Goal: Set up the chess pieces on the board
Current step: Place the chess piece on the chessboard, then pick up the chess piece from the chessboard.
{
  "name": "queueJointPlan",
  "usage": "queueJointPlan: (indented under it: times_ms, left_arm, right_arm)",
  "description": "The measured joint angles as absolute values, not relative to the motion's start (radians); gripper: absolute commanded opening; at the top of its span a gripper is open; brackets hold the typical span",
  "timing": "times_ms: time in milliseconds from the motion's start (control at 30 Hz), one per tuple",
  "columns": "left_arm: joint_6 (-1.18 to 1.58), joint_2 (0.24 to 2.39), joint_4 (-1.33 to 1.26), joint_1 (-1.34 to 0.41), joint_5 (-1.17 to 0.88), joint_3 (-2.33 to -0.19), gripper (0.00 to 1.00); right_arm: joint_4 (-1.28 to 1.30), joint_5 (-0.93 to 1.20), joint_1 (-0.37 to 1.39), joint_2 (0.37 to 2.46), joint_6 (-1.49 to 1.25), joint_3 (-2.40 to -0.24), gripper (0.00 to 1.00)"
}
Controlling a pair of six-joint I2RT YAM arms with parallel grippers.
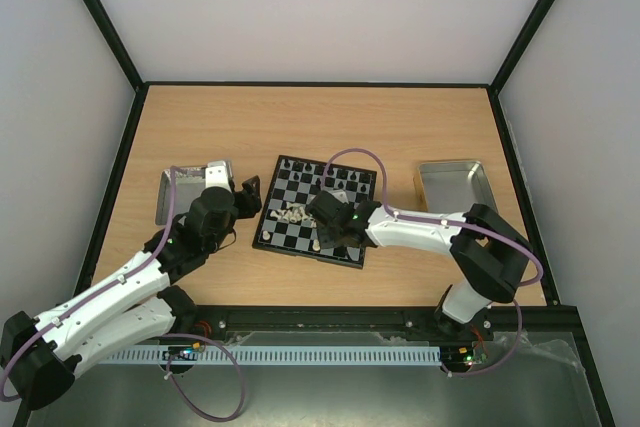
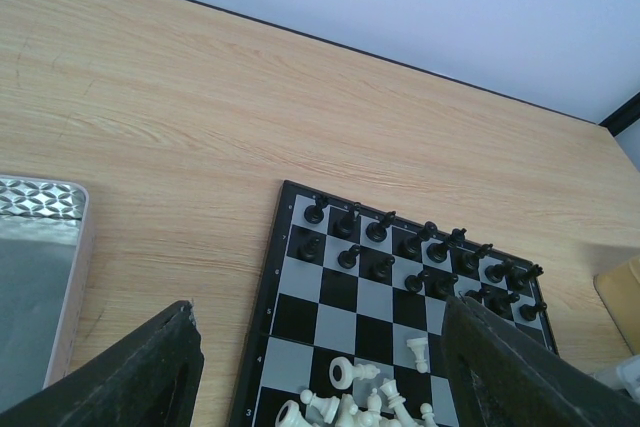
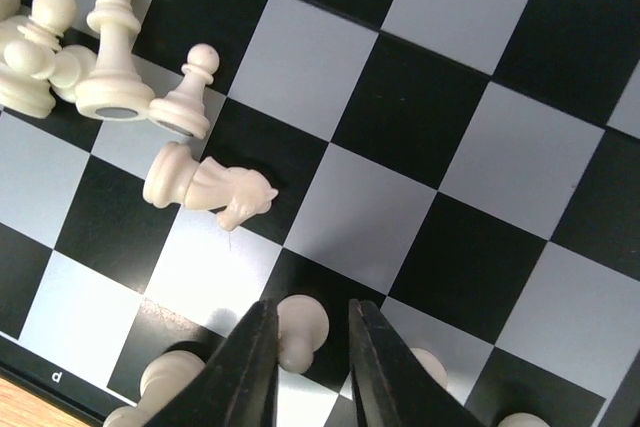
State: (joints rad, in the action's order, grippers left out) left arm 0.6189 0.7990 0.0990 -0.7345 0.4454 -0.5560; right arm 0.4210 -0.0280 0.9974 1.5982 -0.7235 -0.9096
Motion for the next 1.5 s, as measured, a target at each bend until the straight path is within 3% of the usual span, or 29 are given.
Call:
queueJointPlan:
  times_ms: [433, 833, 1500]
  left_arm:
    - [0.625, 0.793, 0.106, -0.735, 0.446, -0.556, 0.68]
    - [0.637, 0.772, 0.137, -0.735, 0.445, -0.556, 0.68]
    - [0.638, 0.766, 0.140, -0.735, 0.445, -0.556, 0.68]
  right_arm:
    - [0.419, -0.163, 0.982, 1.558, -0.722, -0.982, 0.27]
    - [0.324, -0.152, 0.928, 1.782, -0.692, -1.121, 0.29]
    - [0.293, -0.123, 0.889, 1.876, -0.600, -1.149, 0.28]
